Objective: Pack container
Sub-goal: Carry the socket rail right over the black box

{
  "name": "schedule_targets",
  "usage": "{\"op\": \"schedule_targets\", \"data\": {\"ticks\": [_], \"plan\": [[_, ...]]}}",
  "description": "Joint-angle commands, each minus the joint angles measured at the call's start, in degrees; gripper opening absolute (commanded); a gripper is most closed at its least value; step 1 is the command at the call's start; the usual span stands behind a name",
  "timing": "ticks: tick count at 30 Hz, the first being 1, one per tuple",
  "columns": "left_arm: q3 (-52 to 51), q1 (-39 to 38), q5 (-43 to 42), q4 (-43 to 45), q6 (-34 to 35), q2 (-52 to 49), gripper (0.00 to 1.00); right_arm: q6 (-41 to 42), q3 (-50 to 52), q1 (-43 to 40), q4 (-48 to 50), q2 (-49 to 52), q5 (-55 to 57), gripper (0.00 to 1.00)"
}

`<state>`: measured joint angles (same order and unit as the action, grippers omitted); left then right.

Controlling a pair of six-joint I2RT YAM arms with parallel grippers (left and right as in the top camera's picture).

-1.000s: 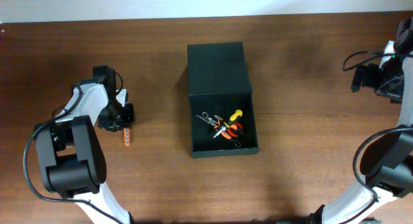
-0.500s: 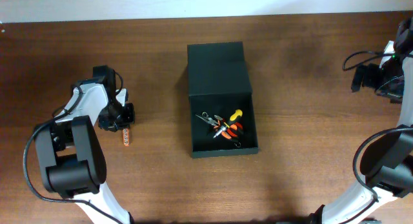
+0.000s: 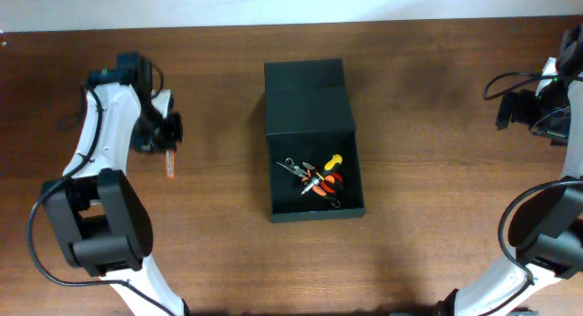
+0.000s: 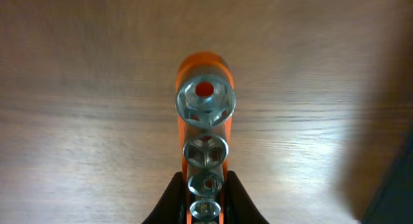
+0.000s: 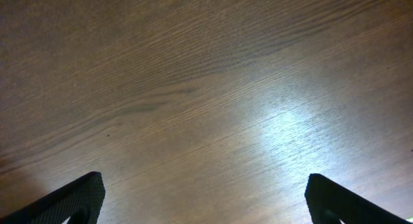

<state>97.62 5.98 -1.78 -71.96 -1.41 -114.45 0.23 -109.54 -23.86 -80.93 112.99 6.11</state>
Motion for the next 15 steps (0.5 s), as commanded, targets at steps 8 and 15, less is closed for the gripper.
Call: {"op": "schedule_targets", "data": {"ticks": [8, 15], "plan": [[19.8, -19.2, -1.0, -8.6, -5.0, 0.0, 0.02, 0.5, 0.2, -0.2, 0.0, -1.0, -0.1, 0.99], [20.2, -32.8, -1.1, -9.6, -10.0, 0.0, 0.02, 0.5, 0.2, -0.2, 0.0, -1.0, -0.1, 0.99]]}}
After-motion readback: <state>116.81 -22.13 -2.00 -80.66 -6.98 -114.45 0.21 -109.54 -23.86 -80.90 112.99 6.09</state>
